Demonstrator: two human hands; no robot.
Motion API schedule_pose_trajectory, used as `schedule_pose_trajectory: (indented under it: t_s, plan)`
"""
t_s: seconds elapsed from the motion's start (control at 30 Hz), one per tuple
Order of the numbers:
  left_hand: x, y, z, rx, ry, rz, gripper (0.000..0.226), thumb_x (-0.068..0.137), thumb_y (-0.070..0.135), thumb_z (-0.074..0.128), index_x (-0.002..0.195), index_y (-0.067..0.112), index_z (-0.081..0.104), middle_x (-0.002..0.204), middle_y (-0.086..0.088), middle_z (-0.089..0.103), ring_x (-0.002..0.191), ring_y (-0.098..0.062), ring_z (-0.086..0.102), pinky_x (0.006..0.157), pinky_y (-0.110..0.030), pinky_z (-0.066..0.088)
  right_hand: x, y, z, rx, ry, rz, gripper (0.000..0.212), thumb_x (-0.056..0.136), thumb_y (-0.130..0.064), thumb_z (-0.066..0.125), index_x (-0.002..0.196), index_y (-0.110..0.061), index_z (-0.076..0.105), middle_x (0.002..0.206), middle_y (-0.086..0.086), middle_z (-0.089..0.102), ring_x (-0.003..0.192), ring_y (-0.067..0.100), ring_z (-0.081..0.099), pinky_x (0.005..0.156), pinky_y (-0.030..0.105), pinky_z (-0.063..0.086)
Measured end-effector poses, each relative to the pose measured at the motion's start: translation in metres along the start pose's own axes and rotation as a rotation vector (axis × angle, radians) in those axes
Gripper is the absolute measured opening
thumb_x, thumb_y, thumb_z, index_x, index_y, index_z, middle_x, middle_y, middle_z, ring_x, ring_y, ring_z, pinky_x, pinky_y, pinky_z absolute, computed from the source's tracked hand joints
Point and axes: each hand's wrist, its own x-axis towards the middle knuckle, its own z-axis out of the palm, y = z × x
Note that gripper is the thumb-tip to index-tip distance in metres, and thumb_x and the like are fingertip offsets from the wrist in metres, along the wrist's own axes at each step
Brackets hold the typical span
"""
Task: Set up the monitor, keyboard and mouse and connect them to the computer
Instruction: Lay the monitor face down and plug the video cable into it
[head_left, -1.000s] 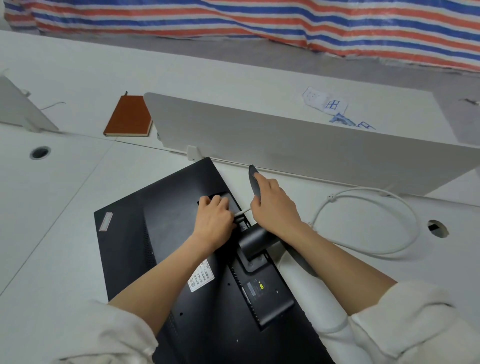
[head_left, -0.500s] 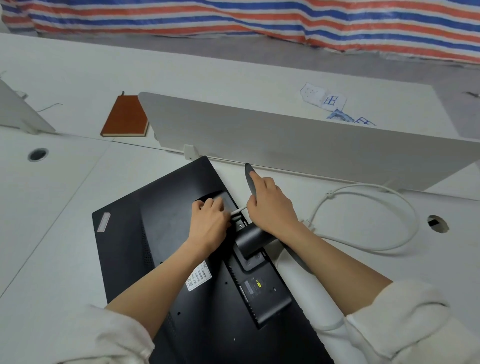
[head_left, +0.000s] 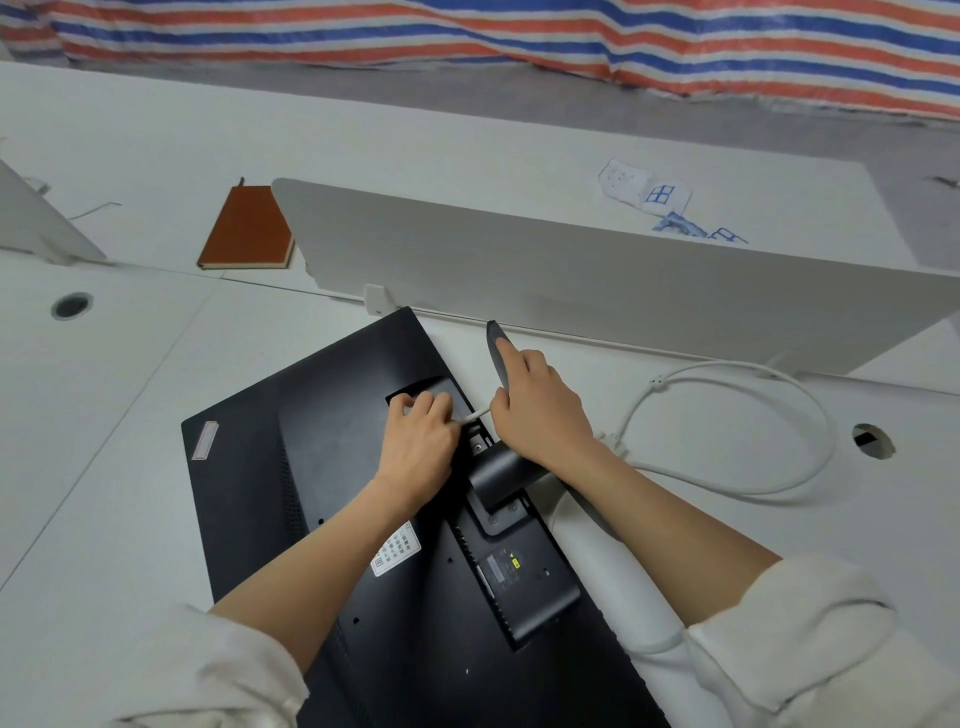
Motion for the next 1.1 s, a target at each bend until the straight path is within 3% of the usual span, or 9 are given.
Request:
schedule_pose_trajectory:
  t_s: [0.13,0.23,0.33,0.43,0.5,0.73,0.87,1.0,1.1]
  plan:
    - [0.005,-0.005,-0.004,-0.125,-0.079,-0.096,0.017,0.066,0.035,0.078,0.070,0.019,0.074,0.080,-0.002,0.054,0.083,-0.026,0.051,0.081,-0.037,0.023,0.000,0.000,0.001,-0.017,0.003,-0.004,0.061,0.092,-0.018,0.038,0.148,-0.017,0.014,0.133,0.011,0.038,0.108,0.030,0.046,0.079,0.038,0.041]
    - [0.004,-0.006,-0.001,-0.186,-0.100,-0.214,0.019,0.077,0.040,0.069,0.087,0.025,0.075,0.093,0.000,0.051,0.099,-0.023,0.045,0.085,-0.035,0.016,-0.001,0.000,0.000,-0.022,-0.001,-0.013,0.061,0.092,-0.017,0.039,0.148,-0.017,0.014,0.133,0.012,0.038,0.107,0.031,0.047,0.079,0.039,0.041]
    - [0.000,-0.001,0.000,-0.204,-0.046,-0.254,0.011,0.072,0.031,0.076,0.076,0.021,0.075,0.084,0.000,0.050,0.090,-0.025,0.049,0.083,-0.036,0.018,-0.002,0.000,0.001,-0.047,-0.006,-0.025,0.062,0.092,-0.017,0.039,0.148,-0.016,0.013,0.134,0.012,0.037,0.108,0.032,0.047,0.078,0.037,0.040]
    - [-0.004,0.000,0.006,-0.101,0.028,-0.198,0.021,0.055,0.024,0.087,0.055,0.016,0.068,0.070,-0.001,0.050,0.071,-0.026,0.050,0.078,-0.036,0.022,-0.001,0.000,0.003,-0.089,-0.003,-0.029,0.064,0.092,-0.018,0.039,0.149,-0.015,0.010,0.135,0.013,0.036,0.108,0.032,0.047,0.076,0.035,0.039]
    - [-0.008,0.001,0.009,-0.015,0.095,-0.141,0.022,0.055,0.019,0.085,0.053,0.014,0.064,0.071,-0.002,0.051,0.072,-0.024,0.046,0.078,-0.037,0.025,-0.001,-0.001,0.003,-0.089,-0.004,-0.025,0.064,0.092,-0.018,0.039,0.149,-0.015,0.011,0.135,0.013,0.036,0.108,0.032,0.047,0.076,0.035,0.039]
    - [-0.009,0.011,0.016,0.077,0.239,-0.007,0.017,0.051,-0.002,0.073,0.056,0.009,0.061,0.077,-0.005,0.058,0.081,-0.023,0.041,0.077,-0.038,0.028,-0.002,-0.002,0.001,-0.086,-0.003,-0.013,0.064,0.092,-0.018,0.039,0.149,-0.016,0.011,0.137,0.012,0.036,0.110,0.032,0.046,0.079,0.037,0.040]
    - [-0.009,0.012,0.021,0.082,0.277,-0.006,0.011,0.062,-0.002,0.061,0.057,0.008,0.062,0.081,-0.006,0.060,0.086,-0.023,0.040,0.076,-0.038,0.028,-0.003,-0.002,0.000,-0.080,-0.009,-0.012,0.064,0.092,-0.018,0.039,0.149,-0.016,0.011,0.138,0.012,0.035,0.112,0.032,0.046,0.080,0.037,0.040]
    - [-0.010,0.014,0.021,0.068,0.281,-0.032,0.031,0.071,0.002,0.035,0.058,0.007,0.062,0.078,-0.007,0.058,0.084,-0.023,0.039,0.076,-0.037,0.028,-0.003,-0.002,0.000,-0.079,-0.003,-0.016,0.064,0.091,-0.018,0.039,0.149,-0.016,0.011,0.137,0.012,0.035,0.110,0.032,0.046,0.079,0.036,0.039]
    - [-0.011,0.012,0.017,0.034,0.218,-0.043,0.008,0.063,0.003,0.063,0.059,0.009,0.064,0.081,-0.007,0.059,0.084,-0.023,0.042,0.076,-0.037,0.028,-0.003,-0.002,0.001,-0.084,-0.005,-0.014,0.064,0.092,-0.019,0.039,0.149,-0.015,0.011,0.138,0.012,0.035,0.110,0.032,0.046,0.076,0.035,0.037]
